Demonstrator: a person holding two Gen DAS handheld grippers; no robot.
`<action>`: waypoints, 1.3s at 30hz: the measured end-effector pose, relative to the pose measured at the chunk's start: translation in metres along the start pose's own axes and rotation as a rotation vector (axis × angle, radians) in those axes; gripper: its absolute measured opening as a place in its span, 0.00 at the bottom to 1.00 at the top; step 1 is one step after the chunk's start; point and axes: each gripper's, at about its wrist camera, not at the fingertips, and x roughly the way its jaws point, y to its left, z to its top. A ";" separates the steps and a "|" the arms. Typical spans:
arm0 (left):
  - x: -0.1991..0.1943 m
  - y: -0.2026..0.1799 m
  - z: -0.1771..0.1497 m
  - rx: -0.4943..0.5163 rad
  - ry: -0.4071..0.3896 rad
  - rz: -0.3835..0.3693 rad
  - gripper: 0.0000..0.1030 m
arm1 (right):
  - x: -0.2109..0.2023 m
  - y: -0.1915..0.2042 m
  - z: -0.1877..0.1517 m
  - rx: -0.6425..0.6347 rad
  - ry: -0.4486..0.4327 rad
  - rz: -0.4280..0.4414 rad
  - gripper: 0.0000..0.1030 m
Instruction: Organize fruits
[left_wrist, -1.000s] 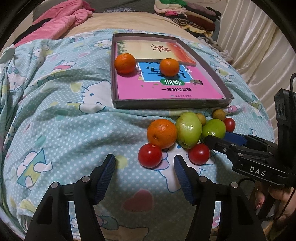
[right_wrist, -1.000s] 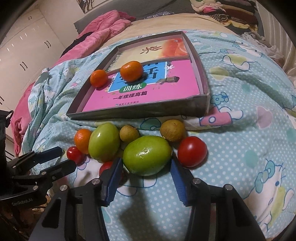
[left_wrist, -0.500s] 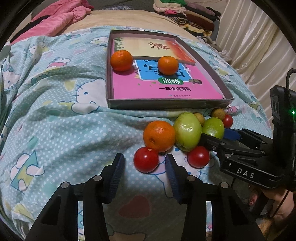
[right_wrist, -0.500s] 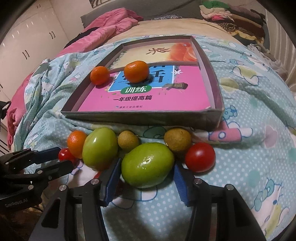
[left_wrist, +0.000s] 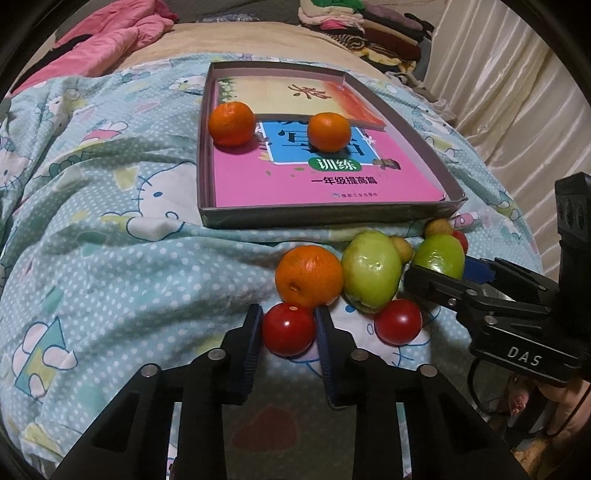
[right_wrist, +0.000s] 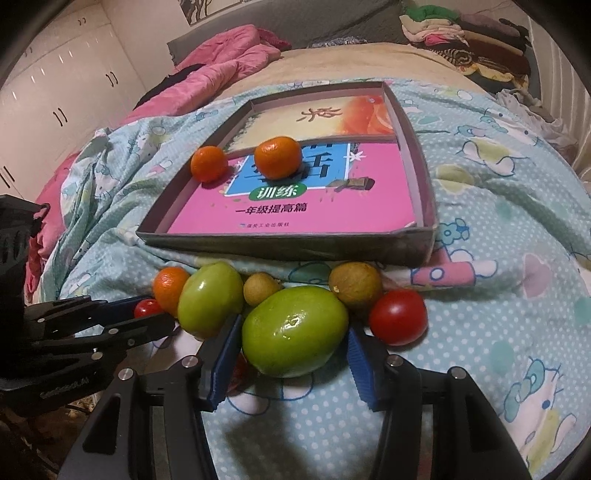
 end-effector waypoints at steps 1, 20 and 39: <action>-0.001 0.000 0.000 -0.004 -0.001 -0.002 0.28 | -0.003 0.000 0.000 0.002 -0.008 0.001 0.52; -0.028 0.010 0.000 -0.043 -0.084 0.012 0.28 | -0.029 0.000 0.001 0.006 -0.089 0.047 0.52; -0.050 0.007 0.003 -0.040 -0.159 0.019 0.28 | -0.044 0.009 0.007 -0.038 -0.169 0.036 0.52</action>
